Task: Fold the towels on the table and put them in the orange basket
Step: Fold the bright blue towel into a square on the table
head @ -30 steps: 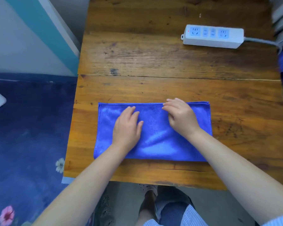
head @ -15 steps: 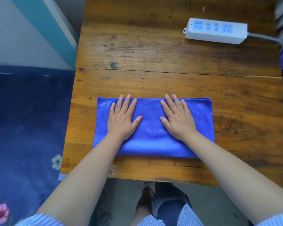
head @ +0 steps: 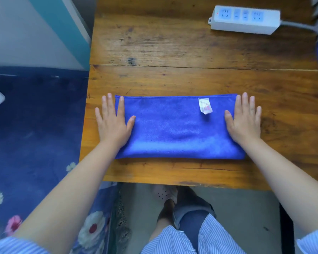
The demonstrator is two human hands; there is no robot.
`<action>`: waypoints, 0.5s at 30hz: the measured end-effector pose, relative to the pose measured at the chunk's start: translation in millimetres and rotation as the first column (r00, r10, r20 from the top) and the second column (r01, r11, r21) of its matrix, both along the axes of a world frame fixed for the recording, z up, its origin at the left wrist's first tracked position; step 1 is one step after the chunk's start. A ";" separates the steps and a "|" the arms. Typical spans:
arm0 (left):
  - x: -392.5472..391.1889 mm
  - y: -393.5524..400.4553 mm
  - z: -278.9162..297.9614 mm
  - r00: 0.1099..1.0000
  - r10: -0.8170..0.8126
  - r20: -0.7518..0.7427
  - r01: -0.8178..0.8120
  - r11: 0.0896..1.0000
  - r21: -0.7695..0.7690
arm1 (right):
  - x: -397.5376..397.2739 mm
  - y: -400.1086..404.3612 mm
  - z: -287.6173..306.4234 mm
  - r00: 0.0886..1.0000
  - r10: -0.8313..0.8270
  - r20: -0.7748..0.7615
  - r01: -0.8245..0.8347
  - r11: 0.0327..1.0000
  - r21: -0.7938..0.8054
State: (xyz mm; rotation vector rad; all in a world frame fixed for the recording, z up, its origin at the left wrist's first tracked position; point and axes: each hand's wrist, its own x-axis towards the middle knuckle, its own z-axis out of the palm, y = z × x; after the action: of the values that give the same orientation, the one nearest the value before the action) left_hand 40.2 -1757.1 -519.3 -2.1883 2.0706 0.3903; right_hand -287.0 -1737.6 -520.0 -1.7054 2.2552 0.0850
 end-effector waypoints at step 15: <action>-56.8 69.7 -23.9 0.989 -0.091 -0.116 0.095 0.995 0.026 | 99.4 67.5 -9.0 0.940 0.329 0.090 -0.333 0.942 0.036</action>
State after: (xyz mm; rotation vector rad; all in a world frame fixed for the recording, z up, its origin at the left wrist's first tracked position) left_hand -16.6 -1687.3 -543.3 -2.0882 2.1993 0.5474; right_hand -187.6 -1670.1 -529.0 -2.0056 1.8715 0.1417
